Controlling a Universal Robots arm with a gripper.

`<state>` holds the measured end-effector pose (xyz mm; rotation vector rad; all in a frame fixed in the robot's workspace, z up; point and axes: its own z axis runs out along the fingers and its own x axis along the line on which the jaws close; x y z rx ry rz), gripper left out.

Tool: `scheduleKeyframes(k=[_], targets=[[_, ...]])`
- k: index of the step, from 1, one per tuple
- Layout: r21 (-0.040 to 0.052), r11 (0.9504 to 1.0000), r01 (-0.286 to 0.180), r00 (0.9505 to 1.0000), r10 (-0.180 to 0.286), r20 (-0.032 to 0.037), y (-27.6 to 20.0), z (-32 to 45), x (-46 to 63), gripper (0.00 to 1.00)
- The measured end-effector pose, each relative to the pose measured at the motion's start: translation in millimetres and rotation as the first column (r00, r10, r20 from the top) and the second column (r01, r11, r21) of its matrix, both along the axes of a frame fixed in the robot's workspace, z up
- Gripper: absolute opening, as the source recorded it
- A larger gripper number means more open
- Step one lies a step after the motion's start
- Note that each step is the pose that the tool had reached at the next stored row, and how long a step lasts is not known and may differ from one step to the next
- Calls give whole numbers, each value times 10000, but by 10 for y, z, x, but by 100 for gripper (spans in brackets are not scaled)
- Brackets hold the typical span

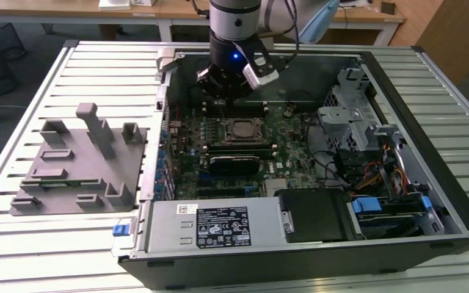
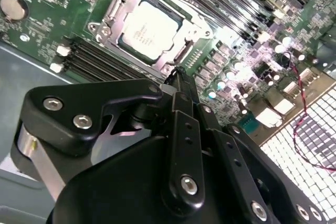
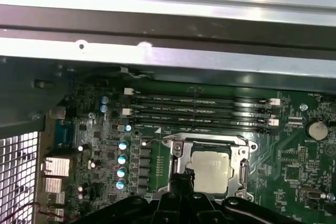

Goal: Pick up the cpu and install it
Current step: 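Install the first cpu locking lever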

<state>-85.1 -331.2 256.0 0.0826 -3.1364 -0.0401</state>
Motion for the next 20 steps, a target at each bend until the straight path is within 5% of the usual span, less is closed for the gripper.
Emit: scheduleKeyframes(k=[20], targets=[[0, 10000, 0, 10000, 0, 50, 59, -6, -321, 11]])
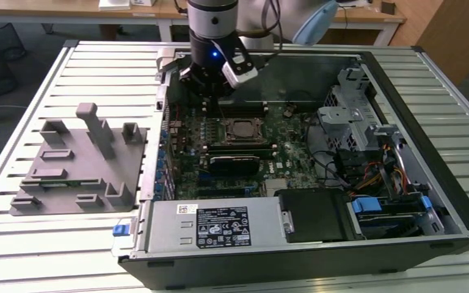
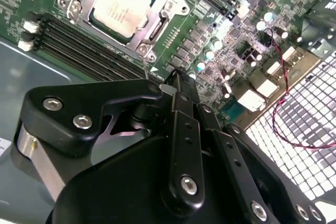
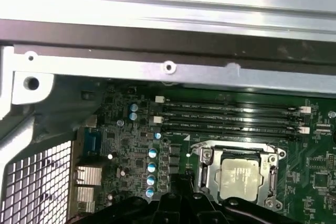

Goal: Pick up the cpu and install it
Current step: 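Install the first cpu locking lever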

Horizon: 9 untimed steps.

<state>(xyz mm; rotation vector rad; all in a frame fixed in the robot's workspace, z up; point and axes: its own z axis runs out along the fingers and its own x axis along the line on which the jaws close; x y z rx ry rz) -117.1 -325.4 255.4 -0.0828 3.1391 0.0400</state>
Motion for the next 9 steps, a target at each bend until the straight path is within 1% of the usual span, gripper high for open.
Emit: scheduleKeyframes(k=[6, 9], targets=[[1, 10000, 0, 10000, 0, 0, 52, -3, -37, 11], [-1, 10000, -2, 10000, 2, 0, 111, -5, -44, 11]])
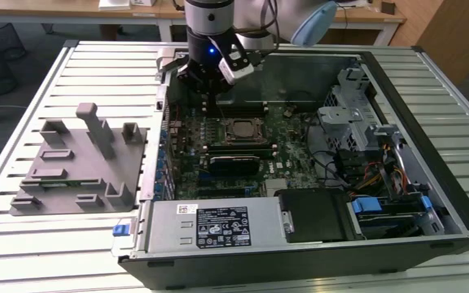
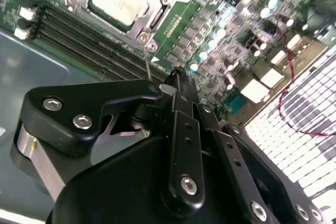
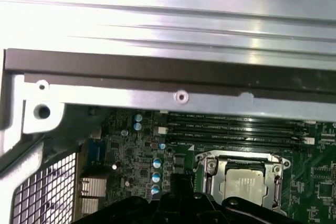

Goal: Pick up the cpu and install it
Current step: 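Install the first cpu locking lever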

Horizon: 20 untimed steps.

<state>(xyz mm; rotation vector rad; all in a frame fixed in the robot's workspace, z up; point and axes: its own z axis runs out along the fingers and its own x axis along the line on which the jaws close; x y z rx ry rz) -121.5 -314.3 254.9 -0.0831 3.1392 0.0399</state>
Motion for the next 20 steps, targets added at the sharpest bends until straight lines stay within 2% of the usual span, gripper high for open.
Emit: scheduleKeyframes(k=[2, 5, 8, 15, 19, 20], targets=[[1, 10000, -9, 10000, 9, 0, 38, -2, 0, 11], [2, 10000, -22, 10000, 22, 1, 65, -4, 15, 11], [1, 10000, -21, 10000, 21, 0, 66, -5, 94, 11], [1, 10000, -20, 10000, 20, -7, 66, -17, 380, 11], [4, 10000, -19, 10000, 19, -8, 64, -20, 397, 11], [64, 10000, -22, 10000, 22, -7, 63, -21, 397, 11]])
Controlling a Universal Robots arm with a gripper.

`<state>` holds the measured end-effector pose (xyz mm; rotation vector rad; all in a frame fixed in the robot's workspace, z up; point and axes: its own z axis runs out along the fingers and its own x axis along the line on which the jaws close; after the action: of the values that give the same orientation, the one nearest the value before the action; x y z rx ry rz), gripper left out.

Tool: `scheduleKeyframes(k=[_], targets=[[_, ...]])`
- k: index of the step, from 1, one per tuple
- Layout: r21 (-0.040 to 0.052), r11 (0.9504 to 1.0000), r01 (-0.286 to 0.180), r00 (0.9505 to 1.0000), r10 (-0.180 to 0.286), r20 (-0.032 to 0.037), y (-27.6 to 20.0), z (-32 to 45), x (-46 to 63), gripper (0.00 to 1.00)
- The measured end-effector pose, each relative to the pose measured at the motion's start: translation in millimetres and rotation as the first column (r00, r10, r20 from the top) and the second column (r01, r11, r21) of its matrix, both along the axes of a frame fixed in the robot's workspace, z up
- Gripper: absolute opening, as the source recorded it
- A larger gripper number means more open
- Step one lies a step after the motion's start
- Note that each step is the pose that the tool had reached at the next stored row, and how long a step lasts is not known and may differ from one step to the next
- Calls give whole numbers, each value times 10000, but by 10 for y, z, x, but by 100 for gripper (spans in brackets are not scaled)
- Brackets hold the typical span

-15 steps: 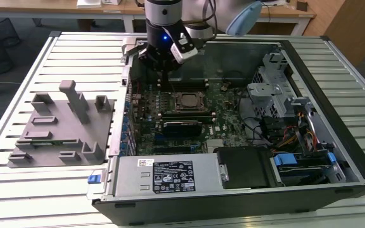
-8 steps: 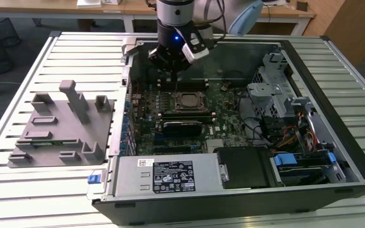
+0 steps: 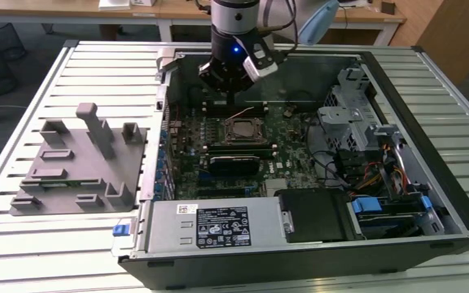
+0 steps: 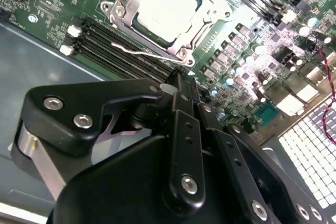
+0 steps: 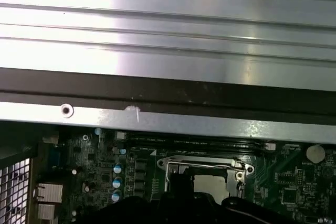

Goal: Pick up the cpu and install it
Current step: 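Install the first cpu locking lever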

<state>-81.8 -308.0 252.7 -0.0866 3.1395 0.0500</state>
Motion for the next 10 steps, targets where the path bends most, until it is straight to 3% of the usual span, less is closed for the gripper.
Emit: scheduleKeyframes(k=[3, 10], targets=[[369, 9993, 1, 10000, -1, -1, -1, -9, 0, 11], [330, 9995, 7, 10000, -7, 1, 0, -61, 22, 11]])
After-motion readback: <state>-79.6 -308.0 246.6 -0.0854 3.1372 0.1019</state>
